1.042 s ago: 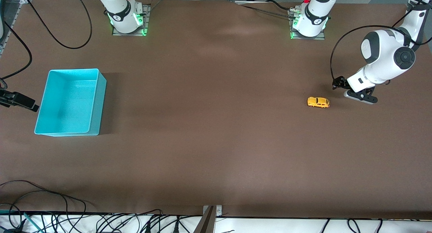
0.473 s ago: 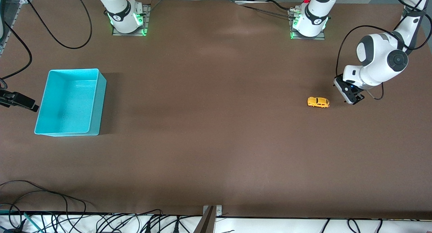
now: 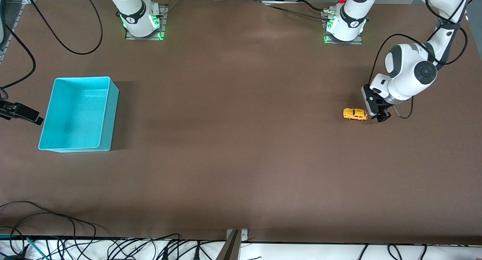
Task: Wind up and store yellow beetle car
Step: 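Move the left gripper over the yellow beetle car, then lower the left gripper and close it on the yellow car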
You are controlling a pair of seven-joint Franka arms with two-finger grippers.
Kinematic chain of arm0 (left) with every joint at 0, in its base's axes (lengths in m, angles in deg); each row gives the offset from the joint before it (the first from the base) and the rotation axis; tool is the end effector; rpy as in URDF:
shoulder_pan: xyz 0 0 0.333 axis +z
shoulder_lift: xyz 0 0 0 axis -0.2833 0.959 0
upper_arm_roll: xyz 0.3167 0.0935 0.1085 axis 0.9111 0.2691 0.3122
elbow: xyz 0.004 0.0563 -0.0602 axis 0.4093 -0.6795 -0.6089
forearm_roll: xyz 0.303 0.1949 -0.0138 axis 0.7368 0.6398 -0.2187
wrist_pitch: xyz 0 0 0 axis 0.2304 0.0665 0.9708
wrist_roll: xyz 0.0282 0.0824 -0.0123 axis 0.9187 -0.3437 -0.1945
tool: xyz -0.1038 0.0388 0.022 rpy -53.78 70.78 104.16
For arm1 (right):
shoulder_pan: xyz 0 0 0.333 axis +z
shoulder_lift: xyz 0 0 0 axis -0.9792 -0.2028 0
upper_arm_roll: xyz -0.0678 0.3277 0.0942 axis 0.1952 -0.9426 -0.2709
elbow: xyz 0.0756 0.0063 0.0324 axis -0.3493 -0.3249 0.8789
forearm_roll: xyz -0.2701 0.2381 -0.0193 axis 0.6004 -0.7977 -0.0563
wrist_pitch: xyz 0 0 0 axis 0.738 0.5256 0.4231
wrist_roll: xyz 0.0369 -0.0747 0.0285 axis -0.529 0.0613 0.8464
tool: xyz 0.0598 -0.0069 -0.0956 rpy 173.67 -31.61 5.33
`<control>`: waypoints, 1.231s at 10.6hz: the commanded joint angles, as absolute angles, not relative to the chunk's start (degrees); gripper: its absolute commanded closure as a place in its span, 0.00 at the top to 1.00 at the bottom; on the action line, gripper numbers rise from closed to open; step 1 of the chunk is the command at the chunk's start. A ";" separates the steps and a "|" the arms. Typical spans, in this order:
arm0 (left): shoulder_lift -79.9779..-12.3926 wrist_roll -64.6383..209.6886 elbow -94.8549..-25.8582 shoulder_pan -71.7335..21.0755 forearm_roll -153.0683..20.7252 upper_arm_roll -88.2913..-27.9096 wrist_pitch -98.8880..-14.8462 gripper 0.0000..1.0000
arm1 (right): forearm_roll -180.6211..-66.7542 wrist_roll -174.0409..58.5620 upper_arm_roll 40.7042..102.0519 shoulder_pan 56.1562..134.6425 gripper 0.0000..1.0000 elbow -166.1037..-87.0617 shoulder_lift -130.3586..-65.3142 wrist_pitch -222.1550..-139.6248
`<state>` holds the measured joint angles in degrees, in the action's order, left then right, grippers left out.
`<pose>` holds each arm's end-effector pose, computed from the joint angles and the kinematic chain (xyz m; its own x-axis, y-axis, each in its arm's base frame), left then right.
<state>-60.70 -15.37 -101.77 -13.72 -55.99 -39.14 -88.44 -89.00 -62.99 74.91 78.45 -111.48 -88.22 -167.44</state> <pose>0.4652 0.0278 0.2685 0.1897 -0.9816 -0.0215 -0.9798 -0.1907 0.0602 0.6133 -0.0793 0.5814 0.9844 -0.1575 0.0781 -0.1579 -0.9875 -0.0016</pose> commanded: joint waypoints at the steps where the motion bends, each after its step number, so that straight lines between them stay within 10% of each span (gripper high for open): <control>1: -58.89 -16.89 -101.27 -14.35 -58.05 -40.38 -90.51 0.99 | -90.09 -63.48 74.72 78.21 1.00 -111.06 -88.35 -167.93; 9: -56.25 -19.88 -101.27 -14.43 -57.88 -40.74 -93.34 0.94 | -90.01 -62.42 74.72 78.21 1.00 -111.06 -88.35 -167.93; 13: -56.51 -20.93 -101.18 -15.92 -55.36 -40.83 -93.25 0.28 | -90.01 -62.59 74.72 78.21 1.00 -111.06 -88.26 -167.84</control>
